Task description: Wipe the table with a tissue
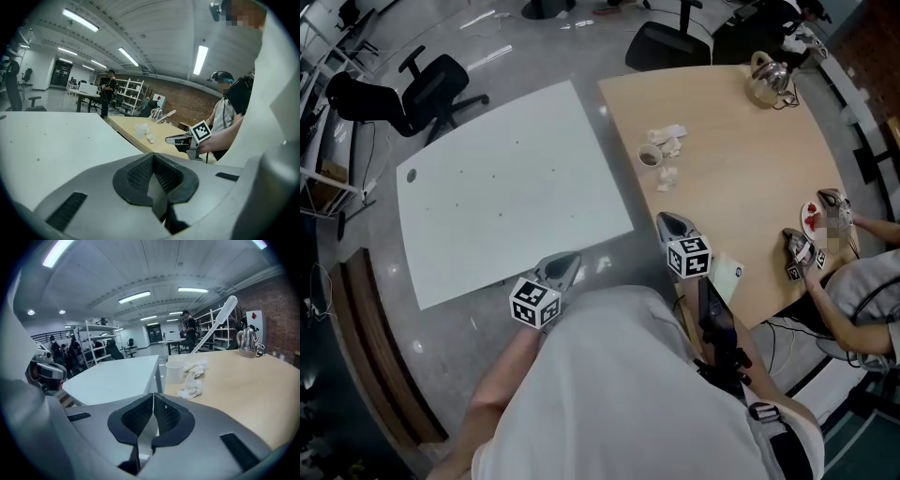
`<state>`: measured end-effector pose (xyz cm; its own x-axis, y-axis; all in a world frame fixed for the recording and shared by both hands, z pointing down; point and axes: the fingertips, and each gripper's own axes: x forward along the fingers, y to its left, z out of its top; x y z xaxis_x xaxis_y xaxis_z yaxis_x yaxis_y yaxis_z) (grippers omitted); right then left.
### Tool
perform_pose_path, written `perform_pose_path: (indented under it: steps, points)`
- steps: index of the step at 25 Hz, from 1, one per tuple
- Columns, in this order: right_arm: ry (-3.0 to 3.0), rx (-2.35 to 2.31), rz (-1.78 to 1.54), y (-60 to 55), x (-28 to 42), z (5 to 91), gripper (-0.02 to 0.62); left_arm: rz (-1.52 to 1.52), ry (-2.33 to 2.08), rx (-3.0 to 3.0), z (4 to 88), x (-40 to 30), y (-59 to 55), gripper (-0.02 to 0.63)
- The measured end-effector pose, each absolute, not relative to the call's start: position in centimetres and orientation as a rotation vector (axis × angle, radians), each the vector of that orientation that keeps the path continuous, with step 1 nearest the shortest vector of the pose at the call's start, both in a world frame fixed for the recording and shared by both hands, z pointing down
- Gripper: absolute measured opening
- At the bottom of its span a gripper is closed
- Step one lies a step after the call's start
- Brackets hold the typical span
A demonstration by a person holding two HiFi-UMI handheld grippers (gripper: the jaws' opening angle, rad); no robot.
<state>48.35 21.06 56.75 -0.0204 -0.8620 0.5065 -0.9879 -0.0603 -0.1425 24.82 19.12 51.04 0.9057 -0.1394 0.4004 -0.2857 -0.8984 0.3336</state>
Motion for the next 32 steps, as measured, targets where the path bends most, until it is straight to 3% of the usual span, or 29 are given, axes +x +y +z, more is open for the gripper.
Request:
perform_pose_path:
  steps: [8,12,20,26,32]
  points:
    - [-1.823,2.066,0.69,17.2,55.0,58.1,0.023,0.538,-0.359,2.663,51.3,25.9,16.1,0.005]
    - [-1.774,2.072,0.694,15.3,57.2,59.0,0.113,0.544,-0.389,2.652,51.5,26.4,14.9,0.005]
    - [-1.696,2.006,0.745,13.5,58.9,62.2,0.193,0.567,-0.451,2.632,51.8,26.6,12.9,0.005]
    - [-1.651,1.991,0.803,13.4,59.6,63.8,0.193,0.56,-0.467,2.631,51.6,27.2,12.1,0.005]
    - [-1.679,1.941,0.805,13.4,59.7,63.9,0.144,0.556,-0.471,2.627,51.5,27.5,12.5,0.005]
